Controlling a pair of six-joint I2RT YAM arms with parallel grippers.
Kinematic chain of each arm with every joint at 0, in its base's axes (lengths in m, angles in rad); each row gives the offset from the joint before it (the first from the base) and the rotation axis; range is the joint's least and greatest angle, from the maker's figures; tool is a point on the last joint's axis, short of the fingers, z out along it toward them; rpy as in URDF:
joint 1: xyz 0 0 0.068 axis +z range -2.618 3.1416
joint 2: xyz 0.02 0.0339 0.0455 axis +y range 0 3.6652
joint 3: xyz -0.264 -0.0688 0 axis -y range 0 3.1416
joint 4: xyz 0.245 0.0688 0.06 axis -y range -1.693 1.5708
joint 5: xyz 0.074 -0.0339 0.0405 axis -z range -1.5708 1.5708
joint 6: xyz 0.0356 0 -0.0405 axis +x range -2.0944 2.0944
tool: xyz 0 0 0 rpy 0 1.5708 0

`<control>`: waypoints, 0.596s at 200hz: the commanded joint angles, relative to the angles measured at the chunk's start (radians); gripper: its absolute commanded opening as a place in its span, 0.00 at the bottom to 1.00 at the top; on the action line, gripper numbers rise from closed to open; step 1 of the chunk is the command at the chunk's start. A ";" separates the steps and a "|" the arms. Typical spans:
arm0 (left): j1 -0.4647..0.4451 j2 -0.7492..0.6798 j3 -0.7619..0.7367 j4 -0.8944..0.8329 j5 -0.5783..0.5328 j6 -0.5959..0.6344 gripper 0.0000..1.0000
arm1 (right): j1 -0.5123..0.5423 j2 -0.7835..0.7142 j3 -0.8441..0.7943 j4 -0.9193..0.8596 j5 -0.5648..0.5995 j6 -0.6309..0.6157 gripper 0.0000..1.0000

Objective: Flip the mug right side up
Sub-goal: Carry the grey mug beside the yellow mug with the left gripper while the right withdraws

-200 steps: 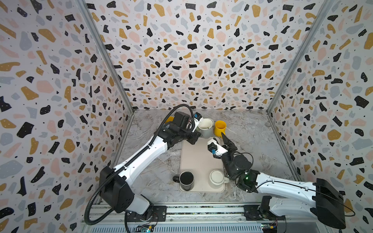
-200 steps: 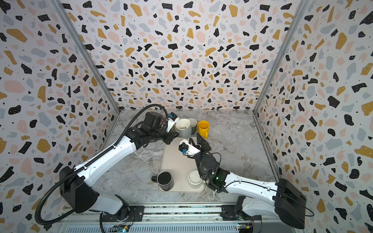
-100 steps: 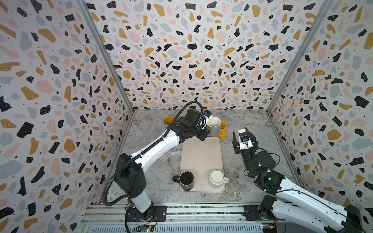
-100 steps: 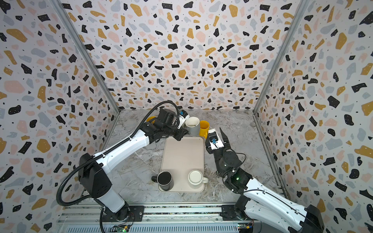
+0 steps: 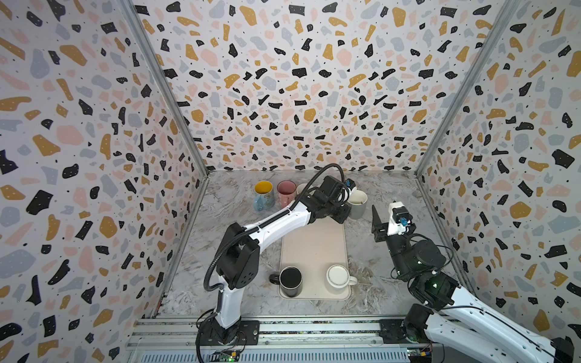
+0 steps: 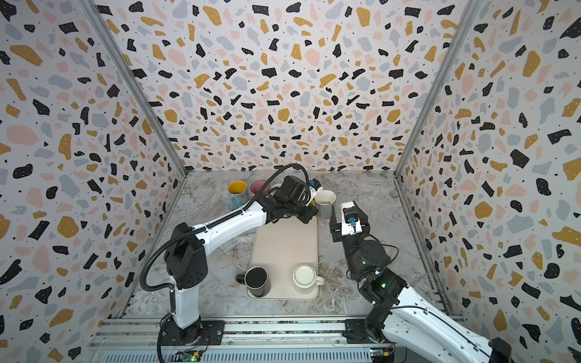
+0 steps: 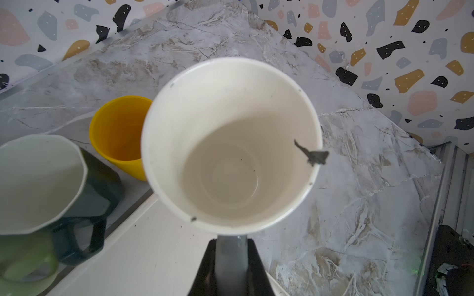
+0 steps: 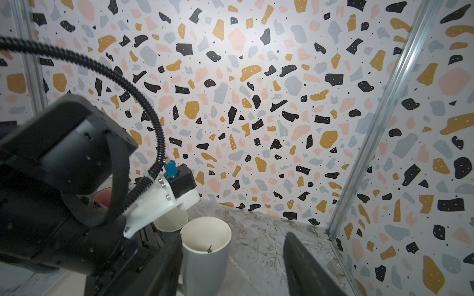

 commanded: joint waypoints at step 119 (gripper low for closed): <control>-0.082 0.248 0.235 0.233 -0.146 -0.047 0.00 | -0.014 -0.081 0.020 -0.063 -0.003 0.064 0.65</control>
